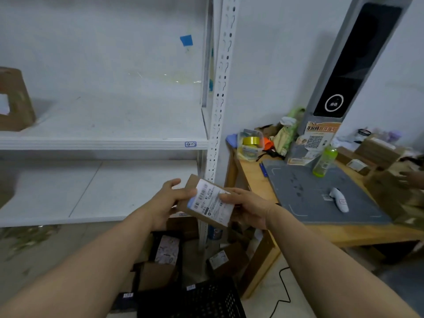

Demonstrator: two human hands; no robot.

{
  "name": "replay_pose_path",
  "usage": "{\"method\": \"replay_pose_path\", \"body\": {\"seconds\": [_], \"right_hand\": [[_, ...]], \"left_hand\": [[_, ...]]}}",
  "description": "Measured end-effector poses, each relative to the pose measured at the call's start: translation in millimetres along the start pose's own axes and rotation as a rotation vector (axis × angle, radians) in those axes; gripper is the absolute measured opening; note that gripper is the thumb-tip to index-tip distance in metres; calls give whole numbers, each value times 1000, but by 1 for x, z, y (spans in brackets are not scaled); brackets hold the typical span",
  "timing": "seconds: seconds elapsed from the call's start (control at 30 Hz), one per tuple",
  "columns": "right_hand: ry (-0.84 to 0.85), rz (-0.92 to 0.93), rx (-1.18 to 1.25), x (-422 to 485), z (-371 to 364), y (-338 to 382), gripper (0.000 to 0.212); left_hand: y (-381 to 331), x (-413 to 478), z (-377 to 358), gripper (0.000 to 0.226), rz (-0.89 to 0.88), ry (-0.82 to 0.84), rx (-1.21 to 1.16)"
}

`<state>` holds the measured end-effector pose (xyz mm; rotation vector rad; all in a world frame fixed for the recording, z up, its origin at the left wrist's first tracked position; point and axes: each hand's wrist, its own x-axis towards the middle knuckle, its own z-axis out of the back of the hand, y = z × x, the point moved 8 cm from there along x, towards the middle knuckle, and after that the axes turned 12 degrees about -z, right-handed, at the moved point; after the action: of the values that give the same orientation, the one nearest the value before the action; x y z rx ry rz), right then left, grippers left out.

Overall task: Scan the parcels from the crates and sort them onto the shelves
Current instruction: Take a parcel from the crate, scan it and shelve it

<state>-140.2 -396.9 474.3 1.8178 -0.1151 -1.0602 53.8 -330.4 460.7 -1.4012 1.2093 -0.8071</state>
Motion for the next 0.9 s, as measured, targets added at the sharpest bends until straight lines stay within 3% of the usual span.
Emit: {"method": "replay_pose_path", "body": {"seconds": [0.1, 0.27, 0.4, 0.47, 0.6, 0.73, 0.9], "right_hand": [[32, 19, 63, 6, 6, -7, 39], [80, 18, 128, 20, 19, -18, 54], [137, 21, 146, 22, 30, -21, 46], [168, 20, 159, 22, 36, -22, 44], [206, 14, 152, 21, 44, -23, 43], [231, -6, 134, 27, 54, -30, 62], [249, -33, 169, 33, 61, -38, 65]], "left_hand": [[10, 9, -6, 112, -7, -55, -151], [30, 8, -39, 86, 33, 45, -143], [40, 18, -44, 130, 52, 28, -231], [43, 22, -45, 136, 62, 26, -247], [50, 27, -55, 132, 67, 28, -267], [54, 29, -66, 114, 53, 71, -211], [59, 32, -69, 118, 47, 58, -195]]}}
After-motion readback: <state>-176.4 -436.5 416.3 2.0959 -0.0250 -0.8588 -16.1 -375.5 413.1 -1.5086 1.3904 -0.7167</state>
